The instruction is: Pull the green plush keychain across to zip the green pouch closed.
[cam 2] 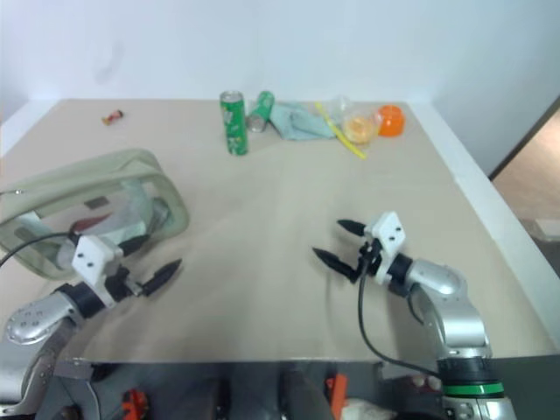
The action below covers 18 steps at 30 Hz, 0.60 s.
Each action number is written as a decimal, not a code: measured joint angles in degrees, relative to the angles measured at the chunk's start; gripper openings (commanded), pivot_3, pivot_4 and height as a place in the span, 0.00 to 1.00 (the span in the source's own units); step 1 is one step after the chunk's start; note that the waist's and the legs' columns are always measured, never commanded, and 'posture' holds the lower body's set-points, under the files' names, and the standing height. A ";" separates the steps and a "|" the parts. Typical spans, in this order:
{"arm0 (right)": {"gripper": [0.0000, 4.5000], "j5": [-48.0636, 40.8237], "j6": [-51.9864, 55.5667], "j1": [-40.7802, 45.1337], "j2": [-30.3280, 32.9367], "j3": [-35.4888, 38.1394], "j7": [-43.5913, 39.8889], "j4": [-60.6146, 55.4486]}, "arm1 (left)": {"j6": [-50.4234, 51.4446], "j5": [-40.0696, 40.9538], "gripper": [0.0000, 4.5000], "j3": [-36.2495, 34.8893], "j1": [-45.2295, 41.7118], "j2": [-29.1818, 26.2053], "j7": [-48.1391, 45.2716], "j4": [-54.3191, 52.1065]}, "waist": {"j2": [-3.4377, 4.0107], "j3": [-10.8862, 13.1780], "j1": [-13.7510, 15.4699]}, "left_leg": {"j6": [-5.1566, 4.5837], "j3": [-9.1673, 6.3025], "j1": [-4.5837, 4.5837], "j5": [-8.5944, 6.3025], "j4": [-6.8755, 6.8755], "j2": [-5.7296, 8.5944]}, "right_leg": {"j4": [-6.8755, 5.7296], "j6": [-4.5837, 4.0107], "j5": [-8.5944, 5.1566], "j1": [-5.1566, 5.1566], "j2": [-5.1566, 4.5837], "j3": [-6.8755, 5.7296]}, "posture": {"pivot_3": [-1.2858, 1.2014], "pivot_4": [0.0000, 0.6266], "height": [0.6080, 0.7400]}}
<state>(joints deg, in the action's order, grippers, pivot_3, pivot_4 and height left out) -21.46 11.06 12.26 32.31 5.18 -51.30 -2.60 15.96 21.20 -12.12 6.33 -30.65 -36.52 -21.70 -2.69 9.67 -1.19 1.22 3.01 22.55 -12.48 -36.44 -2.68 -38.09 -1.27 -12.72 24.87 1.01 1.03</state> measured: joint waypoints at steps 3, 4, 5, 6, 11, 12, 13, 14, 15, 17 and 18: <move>1.00 0.03 -0.34 0.03 0.02 0.00 -0.18 0.23 | 0.05 0.23 0.99 0.20 0.03 0.08 -0.23 -0.04 | 0.00 0.00 0.00 | 0.00 0.00 0.00 0.00 0.00 0.00 | 0.00 0.00 0.00 0.00 0.00 0.00 | 0.52 0.24 1.00; 1.00 0.04 -0.48 0.03 0.06 0.00 -0.25 0.45 | 0.10 0.71 0.99 0.44 0.19 0.36 -0.46 -0.19 | 0.00 0.00 0.00 | 0.00 0.01 0.00 0.00 0.00 0.01 | 0.00 0.00 0.00 0.00 -0.01 0.00 | 0.52 0.24 1.00; 1.00 0.07 -0.49 0.03 0.12 0.00 -0.29 0.55 | 0.11 1.30 0.99 0.75 0.43 0.61 -0.69 -0.28 | 0.00 0.00 0.00 | 0.00 0.02 0.00 0.00 0.00 0.01 | 0.00 0.00 0.00 0.00 -0.01 0.02 | 0.52 0.24 1.00; 1.00 0.08 -0.49 0.03 0.17 0.00 -0.33 0.55 | 0.11 1.58 0.99 1.02 0.56 0.71 -1.10 -0.28 | 0.00 0.00 0.00 | 0.00 0.03 0.00 0.00 0.00 0.01 | 0.00 0.00 0.00 0.00 -0.01 0.02 | 0.52 0.24 1.00; 1.00 0.00 -0.43 0.02 0.33 0.00 -0.75 0.55 | 0.11 1.92 0.99 1.02 0.55 0.73 -1.34 -0.30 | 0.00 0.00 0.00 | 0.00 0.02 -0.02 0.00 0.00 0.00 | -0.01 -0.02 0.01 0.00 0.01 0.02 | 0.52 0.24 1.00; 1.00 -0.02 -0.43 0.02 0.33 0.00 -0.80 0.55 | 0.09 1.92 0.99 1.02 0.52 0.73 -1.33 -0.30 | 0.00 0.00 0.01 | 0.00 0.01 -0.02 0.00 0.00 0.00 | -0.01 -0.02 0.01 0.00 0.01 0.02 | 0.52 0.24 1.00; 1.00 -0.03 -0.43 0.02 0.33 0.00 -0.82 0.55 | 0.09 1.92 0.99 1.02 0.52 0.73 -1.32 -0.30 | 0.00 0.00 0.01 | 0.00 0.01 -0.02 0.00 0.00 0.00 | -0.01 -0.02 0.01 0.00 0.01 0.02 | 0.52 0.24 1.00; 1.00 -0.04 -0.43 0.02 0.33 0.00 -0.87 0.55 | 0.09 1.91 0.99 1.02 0.50 0.74 -1.29 -0.30 | 0.00 0.00 0.01 | 0.00 0.01 -0.02 0.00 0.00 0.00 | -0.01 -0.02 0.01 0.00 0.01 0.02 | 0.52 0.24 1.00; 1.00 -0.04 -0.43 0.03 0.33 0.00 -0.92 0.55 | 0.09 1.90 0.99 1.02 0.49 0.74 -1.25 -0.30 | 0.00 0.00 0.01 | 0.00 0.02 -0.02 0.00 0.00 0.00 | -0.01 -0.02 0.01 0.00 0.01 0.02 | 0.52 0.24 1.00; 1.00 -0.05 -0.44 0.03 0.33 0.00 -1.11 0.55 | 0.02 1.77 0.99 1.02 0.48 0.81 -0.93 -0.30 | 0.00 0.00 0.01 | 0.00 0.02 -0.01 0.00 0.00 0.01 | -0.01 -0.02 0.01 0.00 0.00 0.02 | 0.52 0.24 1.00; 1.00 -0.06 -0.45 0.07 0.33 0.00 -1.21 0.57 | -0.22 1.49 0.99 1.02 0.48 1.04 -0.30 -0.35 | 0.00 0.00 0.01 | 0.00 0.02 -0.01 0.00 0.00 0.01 | -0.01 -0.02 0.01 0.00 0.00 0.02 | 0.52 0.24 1.00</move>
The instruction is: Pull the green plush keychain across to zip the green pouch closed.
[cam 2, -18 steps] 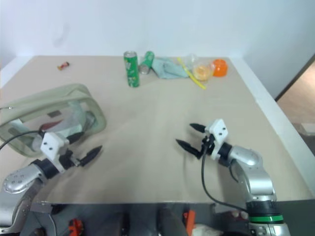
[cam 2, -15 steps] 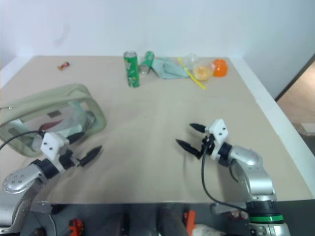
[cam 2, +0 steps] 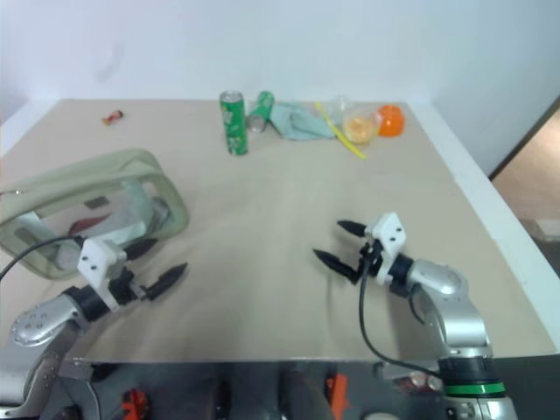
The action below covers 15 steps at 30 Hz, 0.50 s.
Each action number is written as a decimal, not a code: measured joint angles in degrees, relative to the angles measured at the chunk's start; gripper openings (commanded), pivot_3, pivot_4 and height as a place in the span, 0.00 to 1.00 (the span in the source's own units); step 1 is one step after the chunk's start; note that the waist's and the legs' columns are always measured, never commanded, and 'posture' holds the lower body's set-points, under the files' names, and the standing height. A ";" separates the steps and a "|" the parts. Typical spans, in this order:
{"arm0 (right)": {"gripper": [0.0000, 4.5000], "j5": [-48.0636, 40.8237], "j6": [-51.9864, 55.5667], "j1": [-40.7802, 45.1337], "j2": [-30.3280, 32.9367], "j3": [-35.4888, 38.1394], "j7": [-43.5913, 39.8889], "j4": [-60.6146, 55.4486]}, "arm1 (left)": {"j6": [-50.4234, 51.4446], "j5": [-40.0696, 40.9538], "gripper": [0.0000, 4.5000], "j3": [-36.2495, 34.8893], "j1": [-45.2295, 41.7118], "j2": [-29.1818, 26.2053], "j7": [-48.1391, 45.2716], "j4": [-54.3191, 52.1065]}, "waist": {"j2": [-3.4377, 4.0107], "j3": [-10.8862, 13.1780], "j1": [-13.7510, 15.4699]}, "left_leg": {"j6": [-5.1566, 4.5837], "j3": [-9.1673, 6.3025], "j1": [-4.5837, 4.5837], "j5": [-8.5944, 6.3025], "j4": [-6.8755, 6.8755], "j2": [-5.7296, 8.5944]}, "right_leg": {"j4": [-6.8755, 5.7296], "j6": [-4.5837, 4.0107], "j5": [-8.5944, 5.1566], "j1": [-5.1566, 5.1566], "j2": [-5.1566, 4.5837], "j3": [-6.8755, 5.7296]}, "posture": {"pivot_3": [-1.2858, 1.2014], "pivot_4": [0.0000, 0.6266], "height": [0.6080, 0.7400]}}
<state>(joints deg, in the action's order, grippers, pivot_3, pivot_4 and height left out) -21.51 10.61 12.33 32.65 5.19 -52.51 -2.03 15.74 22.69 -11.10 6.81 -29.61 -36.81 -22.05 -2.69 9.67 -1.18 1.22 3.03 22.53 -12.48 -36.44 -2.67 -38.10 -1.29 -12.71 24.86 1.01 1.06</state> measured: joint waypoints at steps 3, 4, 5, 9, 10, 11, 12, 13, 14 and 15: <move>1.00 0.00 0.00 0.82 -0.01 -0.16 -0.17 0.58 | -0.84 -0.80 0.99 -0.20 0.05 1.60 2.55 -1.35 | 0.00 0.00 0.00 | 0.00 0.01 0.00 0.00 -0.01 0.00 | 0.00 0.02 0.01 -0.01 -0.01 0.02 | 0.52 0.24 1.00; 1.00 0.00 0.00 1.42 -0.03 -0.39 -0.24 0.81 | -0.92 -1.04 0.99 -0.38 0.27 1.82 3.30 -2.11 | 0.00 0.00 -0.04 | 0.00 0.02 0.00 0.00 -0.02 0.00 | 0.00 0.01 0.03 0.00 0.00 0.02 | 0.52 0.24 1.00; 1.00 0.00 0.00 1.88 -0.04 -0.52 -0.56 1.00 | -0.89 -1.17 0.99 -0.91 0.78 2.22 4.42 -3.13 | 0.00 0.00 -0.06 | 0.00 0.02 -0.01 0.00 -0.02 -0.01 | 0.00 0.01 0.03 -0.01 0.00 0.03 | 0.52 0.24 1.00; 1.00 -0.66 0.17 4.38 -0.72 -1.03 -1.94 3.27 | 0.75 0.37 0.99 -6.11 7.99 7.16 11.59 -12.37 | -0.01 0.00 -0.43 | 0.00 0.05 -0.01 -0.04 -0.01 -0.03 | 0.00 0.00 0.02 0.01 0.01 0.08 | 0.52 0.24 1.00; 1.00 -1.29 0.60 6.03 -1.50 -1.35 -2.86 4.32 | 1.05 0.67 0.99 -7.79 10.86 8.83 13.56 -15.15 | -0.02 0.00 -0.48 | 0.00 0.05 -0.02 -0.04 -0.02 -0.06 | 0.00 0.00 0.02 0.01 0.03 0.08 | 0.52 0.24 1.00; 1.00 -1.76 0.68 6.79 -1.77 -1.42 -3.65 4.66 | 1.04 0.66 0.99 -8.34 12.58 9.74 14.55 -16.47 | -0.01 0.00 -0.49 | 0.00 0.05 -0.03 -0.04 -0.02 -0.05 | 0.00 0.00 0.02 -0.02 0.03 0.08 | 0.52 0.24 1.00; 1.00 -2.38 0.77 8.24 -1.99 -2.03 -5.09 5.43 | 0.97 0.65 0.99 -9.40 15.53 11.42 16.03 -18.42 | -0.01 0.00 -0.59 | 0.00 0.06 -0.07 -0.04 -0.02 -0.04 | 0.00 0.00 0.02 -0.03 0.03 0.09 | 0.52 0.24 1.00; 1.00 -2.78 0.78 9.06 -2.08 -2.38 -6.03 5.78 | 0.96 0.67 0.99 -9.99 17.14 12.56 16.89 -19.09 | -0.01 0.00 -0.60 | 0.00 0.04 -0.08 -0.04 -0.02 -0.04 | 0.00 0.00 0.02 -0.05 0.03 0.08 | 0.52 0.24 1.00; 1.00 -3.12 0.79 10.58 -2.48 -3.02 -7.55 6.51 | 0.81 0.98 0.99 -11.55 19.60 14.78 18.34 -19.75 | -0.02 0.00 -0.68 | 0.00 0.06 -0.10 -0.04 -0.04 -0.04 | 0.00 0.00 0.02 -0.05 0.04 0.09 | 0.52 0.24 1.00; 1.00 -3.25 0.73 12.30 -2.98 -3.78 -9.10 7.56 | 0.53 1.57 0.99 -13.83 21.48 16.91 19.94 -19.90 | -0.04 0.01 -0.81 | 0.00 0.04 -0.10 -0.04 -0.06 -0.05 | -0.01 -0.02 0.04 -0.05 0.06 0.07 | 0.52 0.24 1.00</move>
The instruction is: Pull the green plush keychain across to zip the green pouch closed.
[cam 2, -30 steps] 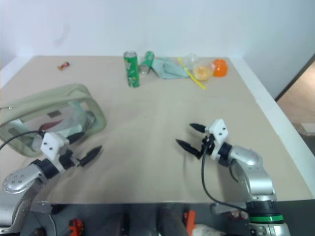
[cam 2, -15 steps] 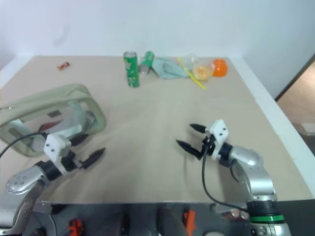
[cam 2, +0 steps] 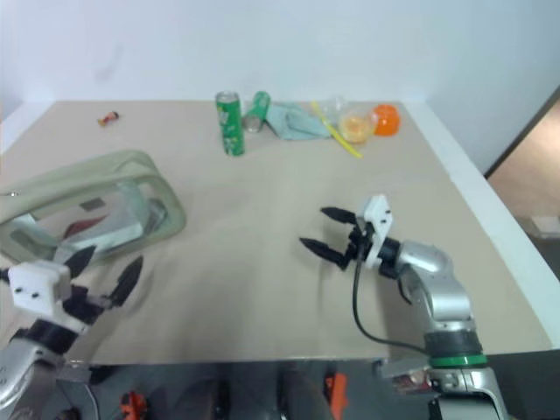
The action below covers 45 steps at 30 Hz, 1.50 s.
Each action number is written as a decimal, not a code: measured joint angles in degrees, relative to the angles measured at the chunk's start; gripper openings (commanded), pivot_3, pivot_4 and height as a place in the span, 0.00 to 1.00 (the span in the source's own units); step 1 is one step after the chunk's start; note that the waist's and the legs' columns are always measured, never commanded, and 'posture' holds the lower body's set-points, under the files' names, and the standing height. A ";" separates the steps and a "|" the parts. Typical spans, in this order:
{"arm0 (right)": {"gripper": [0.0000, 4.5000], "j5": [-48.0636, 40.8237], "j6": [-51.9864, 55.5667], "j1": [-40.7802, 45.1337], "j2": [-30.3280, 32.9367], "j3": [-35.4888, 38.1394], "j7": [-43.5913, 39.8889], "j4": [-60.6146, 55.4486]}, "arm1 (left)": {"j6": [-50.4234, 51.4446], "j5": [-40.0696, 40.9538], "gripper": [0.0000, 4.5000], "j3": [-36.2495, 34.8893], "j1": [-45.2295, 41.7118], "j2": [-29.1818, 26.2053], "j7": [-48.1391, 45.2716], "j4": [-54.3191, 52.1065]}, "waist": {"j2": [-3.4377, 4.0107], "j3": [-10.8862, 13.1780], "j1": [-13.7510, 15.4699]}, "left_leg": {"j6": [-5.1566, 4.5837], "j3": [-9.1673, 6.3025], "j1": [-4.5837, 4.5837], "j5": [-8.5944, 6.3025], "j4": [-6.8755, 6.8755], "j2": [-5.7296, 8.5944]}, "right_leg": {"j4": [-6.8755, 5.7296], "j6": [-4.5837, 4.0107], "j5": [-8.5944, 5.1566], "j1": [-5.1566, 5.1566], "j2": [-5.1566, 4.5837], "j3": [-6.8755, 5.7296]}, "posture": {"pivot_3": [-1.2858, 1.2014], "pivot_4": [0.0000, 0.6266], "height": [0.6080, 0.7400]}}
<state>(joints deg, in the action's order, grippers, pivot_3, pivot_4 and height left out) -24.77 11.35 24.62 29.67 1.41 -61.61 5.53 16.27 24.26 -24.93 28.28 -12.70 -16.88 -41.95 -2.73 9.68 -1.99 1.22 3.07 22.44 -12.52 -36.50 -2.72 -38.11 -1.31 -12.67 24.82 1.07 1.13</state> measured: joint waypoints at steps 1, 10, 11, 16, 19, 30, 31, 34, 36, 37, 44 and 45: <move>1.00 0.01 -0.15 1.67 -0.33 -0.83 -1.20 1.13 | -0.21 0.95 0.99 -2.34 1.18 1.50 1.44 0.00 | -0.02 0.01 -0.04 | 0.00 -0.02 0.00 0.00 -0.03 -0.02 | 0.00 -0.02 0.01 0.01 0.03 -0.01 | 0.52 0.24 1.00; 1.00 -0.03 -2.79 8.95 -2.76 -5.75 -13.47 7.93 | -1.71 8.32 0.99 -14.79 1.19 0.25 3.49 6.66 | -0.08 0.04 0.64 | -0.04 -0.09 0.03 0.03 -0.06 -0.02 | -0.01 -0.20 -0.01 -0.01 0.19 -0.06 | 0.52 0.24 1.00; 1.00 -0.32 -2.51 9.84 -2.80 -7.03 -16.33 7.95 | -1.75 8.41 0.99 -15.47 1.07 -0.86 2.57 8.11 | -0.08 0.04 0.63 | -0.04 -0.08 0.07 0.03 -0.05 -0.04 | -0.01 -0.18 0.00 0.03 0.18 -0.05 | 0.52 0.24 1.00; 1.00 -0.75 -2.42 11.80 -3.60 -8.28 -20.01 8.01 | -1.78 9.65 0.99 -15.95 -0.49 -4.49 0.21 10.98 | -0.10 0.03 0.64 | -0.02 -0.08 0.11 0.01 -0.05 -0.04 | -0.01 -0.18 0.00 0.06 0.12 -0.05 | 0.52 0.24 1.00; 1.00 -0.64 -2.77 12.84 -4.02 -8.27 -19.75 8.16 | -1.77 9.49 0.99 -15.91 -2.00 -6.79 -1.02 12.67 | -0.13 0.01 0.65 | -0.02 -0.08 0.10 0.02 -0.05 -0.07 | -0.02 -0.19 0.00 0.06 0.13 -0.08 | 0.52 0.24 1.00; 1.00 0.39 -3.75 9.91 -2.90 -7.63 -17.06 7.93 | -1.81 7.54 0.99 -15.63 -9.14 -12.17 -2.69 19.43 | -0.13 0.01 0.72 | -0.02 -0.05 0.11 0.01 0.01 -0.08 | -0.03 -0.21 0.00 0.09 0.11 -0.06 | 0.52 0.24 1.00; 1.00 0.42 -3.75 9.64 -2.87 -7.61 -16.79 7.92 | -1.81 7.34 0.99 -15.62 -9.52 -12.66 -2.80 20.28 | -0.13 0.01 0.73 | -0.02 -0.05 0.11 0.01 0.01 -0.10 | -0.03 -0.21 0.01 0.10 0.12 -0.06 | 0.52 0.24 1.00; 1.00 0.45 -3.92 8.82 -2.37 -7.37 -15.53 7.40 | -1.81 7.16 0.88 -14.83 -11.86 -13.63 -4.44 23.52 | -0.13 0.01 0.74 | -0.02 -0.02 0.10 0.02 -0.01 -0.13 | -0.05 -0.26 0.05 0.11 0.13 -0.06 | 0.52 0.24 1.00; 1.00 0.45 -4.15 8.43 -1.87 -7.14 -14.93 6.88 | -2.05 6.86 0.75 -13.51 -13.25 -13.85 -5.26 25.66 | -0.14 0.01 0.75 | -0.01 0.00 0.10 0.02 -0.01 -0.13 | -0.04 -0.26 0.06 0.11 0.13 -0.06 | 0.52 0.24 1.00; 1.00 0.45 -4.16 8.29 -1.75 -7.02 -14.61 6.79 | -2.08 6.70 0.67 -13.26 -13.67 -13.89 -5.59 26.17 | -0.15 0.00 0.74 | -0.01 0.00 0.10 0.02 -0.02 -0.14 | -0.04 -0.26 0.06 0.11 0.13 -0.06 | 0.52 0.24 1.00; 1.00 0.45 -4.21 7.42 -0.52 -6.88 -13.31 6.19 | -2.12 5.93 0.14 -11.80 -15.59 -15.14 -6.81 27.54 | -0.16 -0.01 0.78 | -0.01 0.01 0.11 0.02 0.00 -0.13 | -0.04 -0.27 0.06 0.12 0.10 -0.05 | 0.52 0.24 1.00; 1.00 0.45 -4.21 7.38 -0.46 -6.88 -13.20 5.90 | -2.14 5.91 0.08 -11.62 -15.63 -15.15 -7.06 27.57 | -0.16 -0.01 0.78 | -0.01 0.01 0.11 0.02 -0.01 -0.13 | -0.04 -0.27 0.06 0.12 0.10 -0.05 | 0.52 0.24 1.00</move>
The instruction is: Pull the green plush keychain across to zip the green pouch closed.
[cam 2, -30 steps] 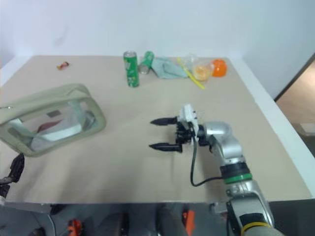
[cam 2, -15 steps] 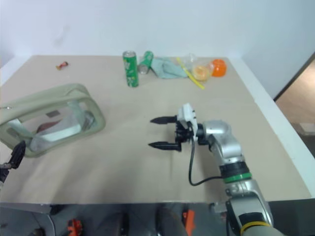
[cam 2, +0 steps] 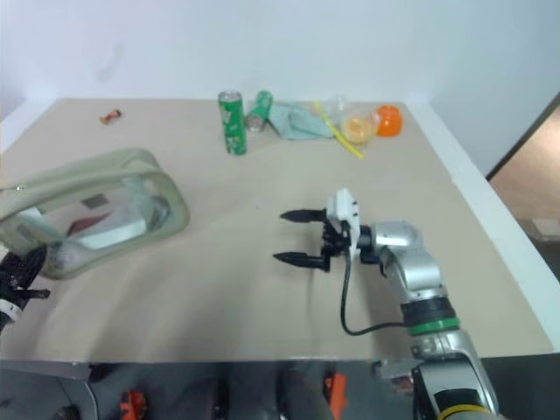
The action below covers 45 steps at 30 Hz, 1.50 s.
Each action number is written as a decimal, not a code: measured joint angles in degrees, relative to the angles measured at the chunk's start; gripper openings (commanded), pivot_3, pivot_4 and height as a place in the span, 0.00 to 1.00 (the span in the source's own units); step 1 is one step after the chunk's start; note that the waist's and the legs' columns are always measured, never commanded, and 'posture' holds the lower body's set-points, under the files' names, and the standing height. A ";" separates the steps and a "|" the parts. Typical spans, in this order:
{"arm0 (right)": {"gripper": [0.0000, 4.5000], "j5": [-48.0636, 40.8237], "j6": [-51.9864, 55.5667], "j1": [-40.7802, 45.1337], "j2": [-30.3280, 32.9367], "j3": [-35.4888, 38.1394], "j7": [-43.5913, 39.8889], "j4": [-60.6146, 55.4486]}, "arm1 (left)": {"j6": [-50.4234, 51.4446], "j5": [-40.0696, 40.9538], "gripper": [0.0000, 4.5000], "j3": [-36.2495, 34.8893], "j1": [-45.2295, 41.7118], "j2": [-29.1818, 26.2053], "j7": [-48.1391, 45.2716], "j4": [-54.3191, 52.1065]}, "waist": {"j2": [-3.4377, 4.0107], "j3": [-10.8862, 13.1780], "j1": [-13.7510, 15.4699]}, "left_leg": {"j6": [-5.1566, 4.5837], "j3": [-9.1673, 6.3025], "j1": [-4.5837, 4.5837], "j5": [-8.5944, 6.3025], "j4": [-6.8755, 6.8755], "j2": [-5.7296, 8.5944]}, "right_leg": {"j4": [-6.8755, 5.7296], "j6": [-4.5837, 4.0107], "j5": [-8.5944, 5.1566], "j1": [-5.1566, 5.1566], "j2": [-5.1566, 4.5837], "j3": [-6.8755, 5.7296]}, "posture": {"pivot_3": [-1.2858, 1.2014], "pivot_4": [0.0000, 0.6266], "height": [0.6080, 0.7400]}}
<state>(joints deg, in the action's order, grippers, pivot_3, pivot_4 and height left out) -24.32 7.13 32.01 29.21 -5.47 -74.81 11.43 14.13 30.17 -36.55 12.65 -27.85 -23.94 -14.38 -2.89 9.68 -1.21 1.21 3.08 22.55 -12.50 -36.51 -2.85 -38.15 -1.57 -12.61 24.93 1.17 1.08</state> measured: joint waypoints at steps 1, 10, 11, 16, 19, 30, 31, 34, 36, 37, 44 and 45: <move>1.00 -0.01 0.00 -0.03 0.06 0.00 0.09 -0.26 | -0.05 -0.01 0.01 0.14 -0.07 -0.04 -0.29 0.11 | 0.00 0.00 0.01 | 0.00 0.00 0.00 0.00 0.00 0.00 | 0.00 0.00 0.00 -0.01 0.00 0.00 | 0.52 0.24 1.00; 1.00 0.00 0.01 -0.23 0.74 0.70 1.11 -1.13 | -1.90 -0.97 0.01 1.00 -0.11 -2.91 -5.65 2.40 | 0.01 0.00 0.04 | 0.00 0.00 -0.01 0.00 -0.01 0.02 | 0.00 0.00 0.00 -0.01 -0.03 -0.01 | 0.52 0.24 1.00; 1.00 0.04 0.00 -0.23 0.75 0.70 1.17 -1.12 | -1.91 -0.98 0.01 1.94 -0.42 -3.24 -6.43 2.31 | 0.00 0.00 0.15 | 0.00 -0.01 -0.01 0.00 -0.01 0.05 | 0.00 0.00 0.00 -0.03 -0.06 -0.04 | 0.52 0.24 1.00; 1.00 0.63 -0.24 -0.18 0.75 0.70 1.43 -1.14 | -1.07 -0.97 0.01 10.69 -5.64 -4.15 -10.03 -0.60 | 0.01 0.00 0.76 | -0.02 0.06 0.08 0.06 -0.09 0.11 | 0.01 0.15 0.07 -0.06 -0.22 -0.10 | 0.52 0.24 1.00; 1.00 1.07 -0.48 -0.17 0.73 0.71 1.89 -1.13 | -0.30 -0.99 0.01 16.77 -10.07 -4.11 -11.64 -2.34 | 0.00 0.00 0.71 | -0.02 0.19 0.11 0.06 -0.12 0.11 | 0.03 0.22 0.12 -0.01 -0.22 0.01 | 0.52 0.24 1.00; 1.00 2.33 -2.08 -0.31 3.33 5.50 8.37 0.35 | -0.51 -3.26 0.01 35.08 -19.66 -2.34 -21.41 -2.90 | 0.02 0.01 0.12 | -0.02 0.19 0.21 0.05 -0.09 0.14 | 0.02 0.25 0.07 0.06 -0.15 0.03 | 0.52 0.24 1.00; 1.00 2.38 -2.28 -0.47 3.80 6.14 9.03 0.45 | -0.51 -3.28 0.01 36.02 -20.66 -2.50 -22.51 -2.86 | 0.02 0.01 0.11 | -0.02 0.18 0.21 0.05 -0.10 0.14 | 0.02 0.25 0.08 0.05 -0.14 0.03 | 0.52 0.24 1.00; 1.00 2.83 -2.57 -1.80 5.05 7.90 10.78 0.61 | -0.50 -3.31 0.01 38.24 -22.82 -3.00 -26.14 -2.53 | 0.02 0.01 0.10 | -0.02 0.16 0.21 0.05 -0.09 0.15 | 0.03 0.26 0.07 0.06 -0.13 0.04 | 0.52 0.24 1.00; 1.00 3.16 -2.68 -3.09 5.84 8.35 11.44 0.63 | -0.34 -3.24 0.01 39.11 -23.92 -3.15 -28.26 -2.33 | 0.03 0.01 0.08 | -0.02 0.15 0.24 0.05 -0.08 0.14 | 0.03 0.27 0.06 0.09 -0.11 0.05 | 0.52 0.24 1.00; 1.00 3.17 -2.68 -3.69 6.09 8.57 11.57 0.59 | -0.18 -3.15 0.01 39.30 -24.56 -3.20 -29.09 -2.33 | 0.03 0.01 0.08 | -0.02 0.14 0.27 0.05 -0.08 0.15 | 0.03 0.27 0.06 0.10 -0.10 0.04 | 0.52 0.24 1.00; 1.00 3.15 -2.53 -6.83 6.67 9.68 12.65 -0.23 | 2.89 -0.83 0.01 43.54 -27.84 -4.03 -34.85 -5.65 | 0.06 0.04 -0.18 | -0.02 0.09 0.27 0.05 -0.10 0.16 | 0.02 0.29 0.07 0.10 -0.05 0.06 | 0.52 0.24 1.00; 1.00 3.15 -2.53 -6.83 6.67 9.69 12.66 -0.30 | 3.37 -0.65 0.01 44.02 -27.79 -4.35 -35.61 -6.25 | 0.06 0.04 -0.17 | -0.02 0.07 0.27 0.05 -0.11 0.16 | 0.02 0.28 0.07 0.10 -0.02 0.05 | 0.52 0.24 1.00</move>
<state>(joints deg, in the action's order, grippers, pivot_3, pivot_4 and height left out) -21.16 4.60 25.17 35.87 4.22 -62.15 11.13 17.50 29.52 7.47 -15.15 -32.20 -59.54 -20.63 -2.82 9.71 -1.38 1.19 3.15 22.82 -12.45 -36.62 -2.69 -38.13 -1.29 -12.54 25.03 1.15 1.12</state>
